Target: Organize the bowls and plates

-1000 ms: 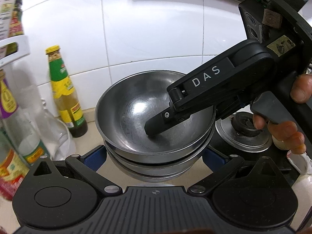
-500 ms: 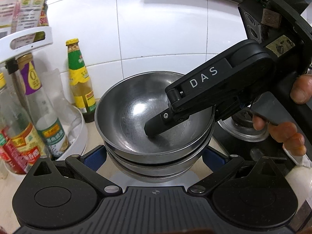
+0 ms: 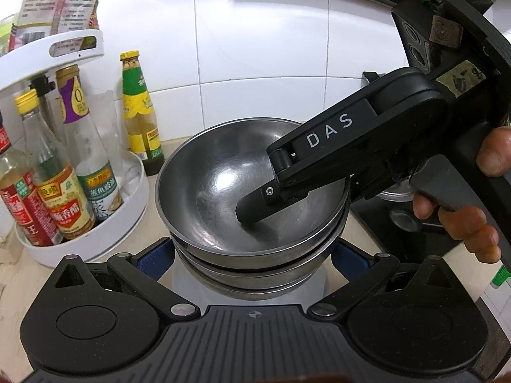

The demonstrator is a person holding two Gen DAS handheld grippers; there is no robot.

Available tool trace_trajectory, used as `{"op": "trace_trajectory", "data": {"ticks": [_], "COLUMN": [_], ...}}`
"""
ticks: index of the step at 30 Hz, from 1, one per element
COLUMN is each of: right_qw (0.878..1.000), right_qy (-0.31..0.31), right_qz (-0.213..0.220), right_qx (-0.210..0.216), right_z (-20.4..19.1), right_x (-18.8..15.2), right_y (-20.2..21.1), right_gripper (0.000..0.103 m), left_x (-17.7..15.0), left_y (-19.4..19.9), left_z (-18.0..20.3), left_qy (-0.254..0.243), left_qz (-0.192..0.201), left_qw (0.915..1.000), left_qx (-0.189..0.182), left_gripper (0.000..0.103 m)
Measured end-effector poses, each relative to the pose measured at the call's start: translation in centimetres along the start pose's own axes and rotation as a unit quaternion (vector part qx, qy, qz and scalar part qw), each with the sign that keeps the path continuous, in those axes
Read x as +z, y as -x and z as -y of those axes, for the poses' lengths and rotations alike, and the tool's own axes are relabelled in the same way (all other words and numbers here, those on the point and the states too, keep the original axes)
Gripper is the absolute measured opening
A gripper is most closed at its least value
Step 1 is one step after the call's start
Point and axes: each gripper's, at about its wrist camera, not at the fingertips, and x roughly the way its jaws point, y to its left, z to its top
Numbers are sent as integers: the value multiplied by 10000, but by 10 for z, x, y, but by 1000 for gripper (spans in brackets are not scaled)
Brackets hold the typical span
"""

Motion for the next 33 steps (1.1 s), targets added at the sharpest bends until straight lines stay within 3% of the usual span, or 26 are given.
{"op": "trace_trajectory", "data": {"ticks": [15, 33], "right_qw": [9995, 9983], "right_qy": [-266, -518], "right_qz": [-13, -121], "right_qx": [-164, -226], "right_z": [5, 24], "right_x": [-27, -24], "right_y": [-7, -32], "right_gripper": [59, 59], "left_x": [-20, -28], "left_y": [4, -21], "left_z": [10, 8], "left_qy": [-43, 125], "left_qz": [-16, -191], "left_qw": [10000, 9997], "left_qx": [-1, 30], "left_gripper": [103, 103]}}
